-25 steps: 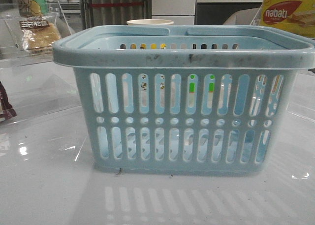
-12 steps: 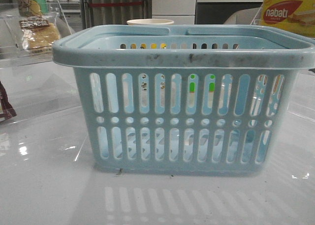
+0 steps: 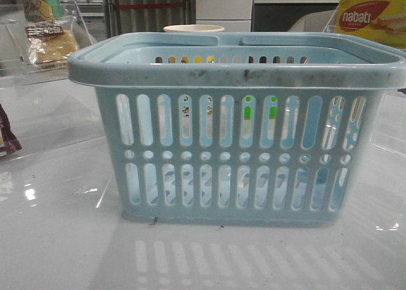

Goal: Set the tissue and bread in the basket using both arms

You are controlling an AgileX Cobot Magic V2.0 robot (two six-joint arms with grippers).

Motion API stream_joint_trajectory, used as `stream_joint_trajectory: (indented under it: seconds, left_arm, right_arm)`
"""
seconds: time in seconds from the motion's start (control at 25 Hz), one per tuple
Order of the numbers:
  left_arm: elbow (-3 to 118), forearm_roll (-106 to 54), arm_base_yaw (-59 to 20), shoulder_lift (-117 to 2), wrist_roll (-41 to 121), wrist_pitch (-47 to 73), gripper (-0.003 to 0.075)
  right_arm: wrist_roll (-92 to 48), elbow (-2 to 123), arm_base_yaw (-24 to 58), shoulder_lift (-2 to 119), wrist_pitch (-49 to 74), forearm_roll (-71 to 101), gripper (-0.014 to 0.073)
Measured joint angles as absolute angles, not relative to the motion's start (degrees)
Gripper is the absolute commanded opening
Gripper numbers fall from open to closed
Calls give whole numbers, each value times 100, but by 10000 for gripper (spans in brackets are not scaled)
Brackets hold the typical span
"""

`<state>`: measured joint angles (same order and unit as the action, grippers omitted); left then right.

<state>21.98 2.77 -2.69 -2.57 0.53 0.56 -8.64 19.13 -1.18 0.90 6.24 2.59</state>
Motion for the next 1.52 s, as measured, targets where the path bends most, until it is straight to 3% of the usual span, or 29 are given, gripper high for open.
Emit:
stream_joint_trajectory:
  seconds: [0.4,0.96,1.4,1.52]
  left_arm:
    - [3256,261,-269,-1155,50,1321,91]
    - [3327,238,-269,-2086,50,2945,91]
    - [3140,238,-269,-2436,50,3218,91]
    - [3100,238,-269,-2497,41,3231,125]
  right_arm:
    - [-864,3042,-118,1072,2080,259,57]
    - [-864,3191,-118,2236,3250,259,57]
    - [-864,3076,-118,2693,3521,259,65]
    - [-864,3076,-118,2767,3561,259,115]
